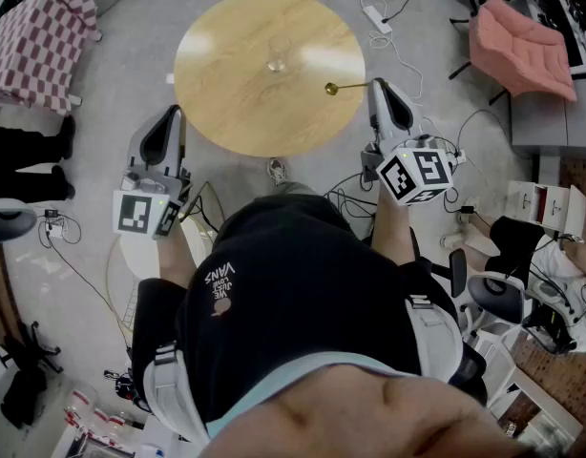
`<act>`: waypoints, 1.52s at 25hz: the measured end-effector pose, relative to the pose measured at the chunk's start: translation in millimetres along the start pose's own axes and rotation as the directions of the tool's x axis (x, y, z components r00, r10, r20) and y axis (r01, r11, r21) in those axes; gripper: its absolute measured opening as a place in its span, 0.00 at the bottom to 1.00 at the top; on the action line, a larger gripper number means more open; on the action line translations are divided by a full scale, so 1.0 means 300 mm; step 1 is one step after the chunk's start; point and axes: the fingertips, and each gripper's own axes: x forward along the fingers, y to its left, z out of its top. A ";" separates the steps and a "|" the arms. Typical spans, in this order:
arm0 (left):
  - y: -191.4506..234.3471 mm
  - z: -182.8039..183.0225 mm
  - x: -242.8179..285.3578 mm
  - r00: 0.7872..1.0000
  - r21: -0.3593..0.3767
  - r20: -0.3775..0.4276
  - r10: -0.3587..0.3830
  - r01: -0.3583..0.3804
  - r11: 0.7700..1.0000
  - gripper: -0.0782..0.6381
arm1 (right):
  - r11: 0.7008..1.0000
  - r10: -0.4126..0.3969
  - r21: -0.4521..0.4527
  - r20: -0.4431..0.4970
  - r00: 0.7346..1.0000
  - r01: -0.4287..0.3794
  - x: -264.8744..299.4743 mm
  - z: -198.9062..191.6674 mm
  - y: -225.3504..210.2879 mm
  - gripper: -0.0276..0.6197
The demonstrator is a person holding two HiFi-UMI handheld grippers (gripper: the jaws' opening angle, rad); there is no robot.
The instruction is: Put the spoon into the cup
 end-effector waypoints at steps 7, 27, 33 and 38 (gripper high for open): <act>-0.013 0.021 -0.005 1.000 -0.005 0.006 -0.015 0.015 1.000 0.11 | 1.000 0.001 0.024 0.004 1.000 -0.002 -0.003 0.011 0.008 0.04; -0.123 -0.011 0.407 1.000 0.014 -0.026 0.012 -0.012 1.000 0.11 | 0.990 0.120 0.067 0.006 0.993 -0.120 0.179 0.003 -0.290 0.04; -0.135 -0.027 0.560 0.999 0.019 -0.041 -0.009 0.010 1.000 0.11 | 0.984 0.122 0.126 0.006 0.992 -0.122 0.207 -0.031 -0.375 0.04; -0.189 -0.058 0.671 0.999 0.015 -0.048 -0.005 0.006 1.000 0.11 | 0.981 0.140 0.133 -0.005 0.990 -0.138 0.206 -0.052 -0.468 0.04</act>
